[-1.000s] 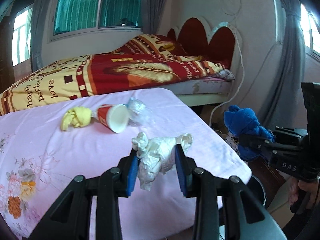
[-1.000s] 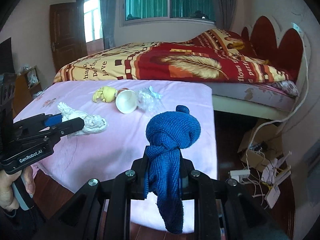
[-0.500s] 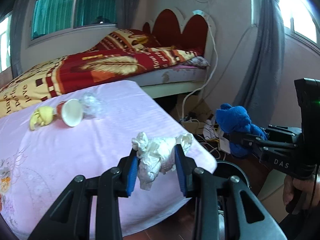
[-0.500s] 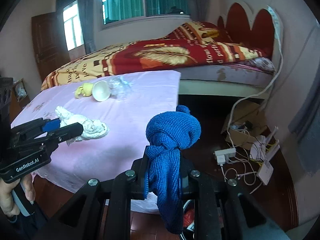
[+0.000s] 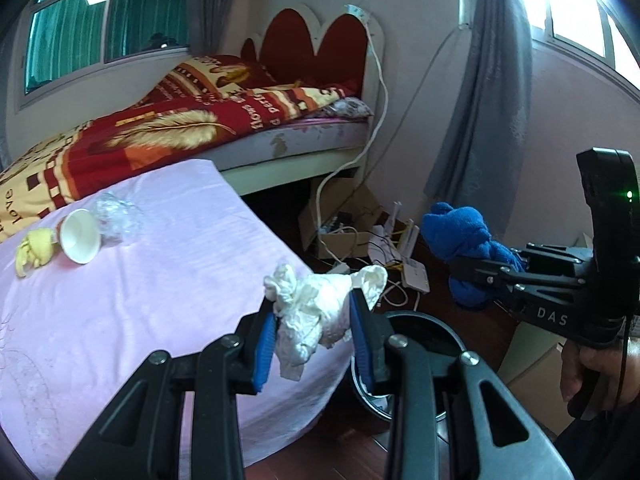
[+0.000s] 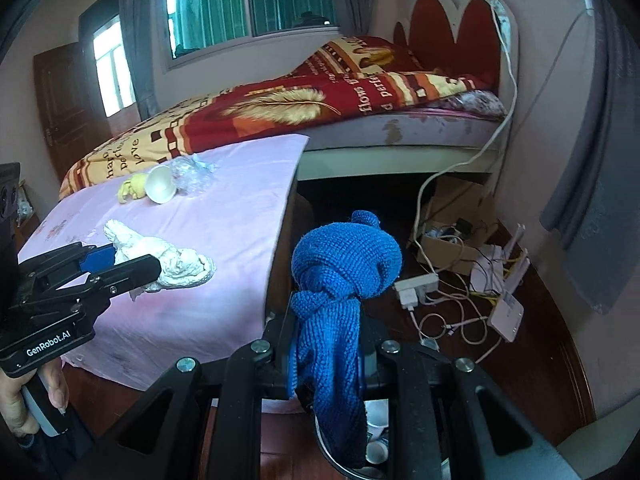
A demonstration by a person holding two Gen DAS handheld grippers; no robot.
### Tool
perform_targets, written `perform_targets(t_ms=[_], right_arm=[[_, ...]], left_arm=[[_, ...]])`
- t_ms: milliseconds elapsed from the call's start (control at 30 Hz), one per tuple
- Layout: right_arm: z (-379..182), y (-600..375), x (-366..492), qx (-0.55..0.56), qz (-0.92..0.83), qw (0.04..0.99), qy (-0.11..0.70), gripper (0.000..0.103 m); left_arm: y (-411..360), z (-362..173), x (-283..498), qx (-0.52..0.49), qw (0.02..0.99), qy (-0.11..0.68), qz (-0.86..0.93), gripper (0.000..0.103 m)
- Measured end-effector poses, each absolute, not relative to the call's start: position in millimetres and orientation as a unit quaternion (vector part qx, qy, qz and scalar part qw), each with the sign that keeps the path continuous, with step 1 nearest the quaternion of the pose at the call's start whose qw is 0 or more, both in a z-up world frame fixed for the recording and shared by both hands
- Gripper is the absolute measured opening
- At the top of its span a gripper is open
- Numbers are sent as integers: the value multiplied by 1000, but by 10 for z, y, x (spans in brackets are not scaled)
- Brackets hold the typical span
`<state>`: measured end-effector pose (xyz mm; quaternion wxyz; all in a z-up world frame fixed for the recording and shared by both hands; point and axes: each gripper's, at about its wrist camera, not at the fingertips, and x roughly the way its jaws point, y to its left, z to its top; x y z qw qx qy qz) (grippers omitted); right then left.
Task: Collect trash
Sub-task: 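Carry the tissue and blue cloth over the black bin with both tools, then open both tools to drop the tissue and cloth into the bin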
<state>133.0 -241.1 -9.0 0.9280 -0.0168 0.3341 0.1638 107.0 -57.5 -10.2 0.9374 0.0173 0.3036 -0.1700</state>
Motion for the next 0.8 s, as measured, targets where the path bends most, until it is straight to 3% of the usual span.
perform_targets(t_ms=[800], right_arm=[[-1035, -3336, 1179, -17, 115, 895, 431, 22]], left_arm=[[-1496, -959, 1162, 25, 881, 402, -250, 36]])
